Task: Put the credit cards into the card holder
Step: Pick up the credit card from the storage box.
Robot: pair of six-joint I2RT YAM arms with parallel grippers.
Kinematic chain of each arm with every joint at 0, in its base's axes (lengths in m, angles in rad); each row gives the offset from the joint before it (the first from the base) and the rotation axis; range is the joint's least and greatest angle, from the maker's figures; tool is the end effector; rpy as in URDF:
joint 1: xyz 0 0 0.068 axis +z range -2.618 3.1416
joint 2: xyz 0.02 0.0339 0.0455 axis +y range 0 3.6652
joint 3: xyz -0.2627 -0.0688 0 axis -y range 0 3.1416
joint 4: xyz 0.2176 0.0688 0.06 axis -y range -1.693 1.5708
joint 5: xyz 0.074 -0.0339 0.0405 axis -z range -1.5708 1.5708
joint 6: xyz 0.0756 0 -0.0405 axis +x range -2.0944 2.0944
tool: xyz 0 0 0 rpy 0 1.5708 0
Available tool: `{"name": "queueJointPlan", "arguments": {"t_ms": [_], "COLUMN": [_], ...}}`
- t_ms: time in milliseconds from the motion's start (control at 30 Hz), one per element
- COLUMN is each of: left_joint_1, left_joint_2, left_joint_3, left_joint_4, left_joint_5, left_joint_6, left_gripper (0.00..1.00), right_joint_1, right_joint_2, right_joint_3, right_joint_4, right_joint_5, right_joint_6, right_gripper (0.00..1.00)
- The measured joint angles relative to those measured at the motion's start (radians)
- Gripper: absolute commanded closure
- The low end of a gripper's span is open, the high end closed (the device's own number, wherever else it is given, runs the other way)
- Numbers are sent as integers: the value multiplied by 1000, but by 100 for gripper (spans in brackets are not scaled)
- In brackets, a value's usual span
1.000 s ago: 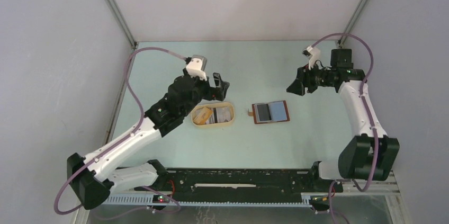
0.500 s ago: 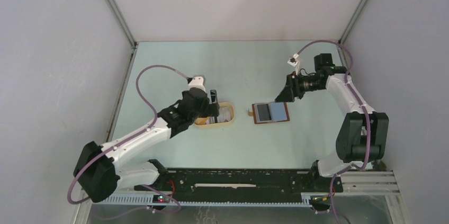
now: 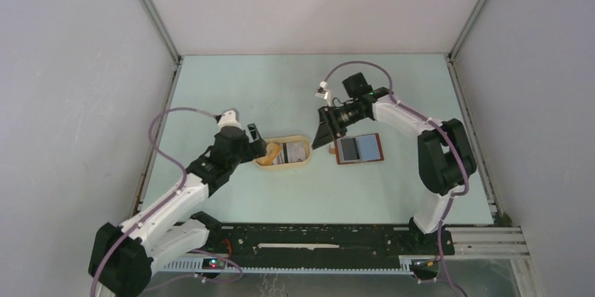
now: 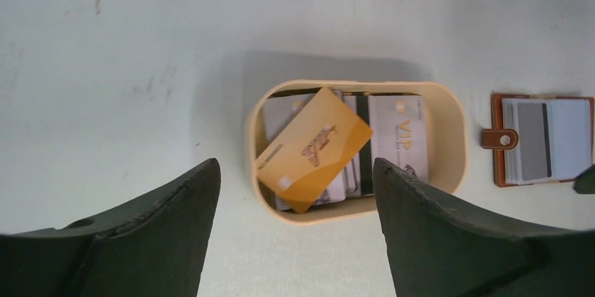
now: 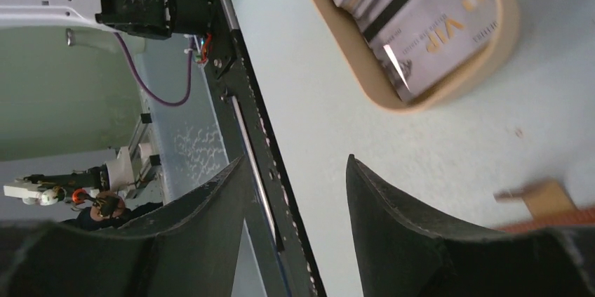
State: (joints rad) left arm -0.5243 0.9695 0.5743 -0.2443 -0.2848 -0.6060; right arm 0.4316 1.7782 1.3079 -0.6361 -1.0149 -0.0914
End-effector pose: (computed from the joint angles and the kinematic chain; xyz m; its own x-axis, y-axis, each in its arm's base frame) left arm 0.1949 -0.0882 0.2143 -0.5871 -0.2919 -0.7550 -0.0598 0.9458 -0.3192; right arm 0.2877 0.2032 0.2236 -0.7570 -0.4017 -0.5153 -0.6381 0.2847 0.7154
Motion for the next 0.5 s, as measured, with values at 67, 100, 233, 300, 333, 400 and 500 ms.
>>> {"name": "queueJointPlan", "arguments": {"t_ms": [67, 100, 233, 300, 333, 400, 500], "left_joint_1": [54, 81, 135, 142, 143, 145, 148], "left_joint_2": [-62, -94, -195, -208, -204, -190, -143], "left_joint_3": [-60, -97, -229, -269, -276, -282, -282], "left_joint_4": [29, 47, 128, 164, 175, 201, 262], "left_joint_5": [37, 57, 128, 158, 166, 185, 204], "left_joint_6": [-8, -18, -56, -73, -77, -79, -85], "left_gripper": [19, 20, 24, 27, 28, 30, 34], "right_joint_1": [47, 69, 134, 157, 169, 191, 224], "right_joint_2": [40, 63, 157, 197, 215, 245, 280], "right_joint_3": [35, 58, 163, 206, 225, 247, 267], "right_joint_4": [32, 45, 72, 80, 83, 90, 93], "right_joint_5": [18, 27, 68, 86, 99, 124, 174], "right_joint_6": [60, 87, 160, 182, 195, 217, 256], "right_gripper": [34, 33, 29, 26, 25, 22, 18]}}
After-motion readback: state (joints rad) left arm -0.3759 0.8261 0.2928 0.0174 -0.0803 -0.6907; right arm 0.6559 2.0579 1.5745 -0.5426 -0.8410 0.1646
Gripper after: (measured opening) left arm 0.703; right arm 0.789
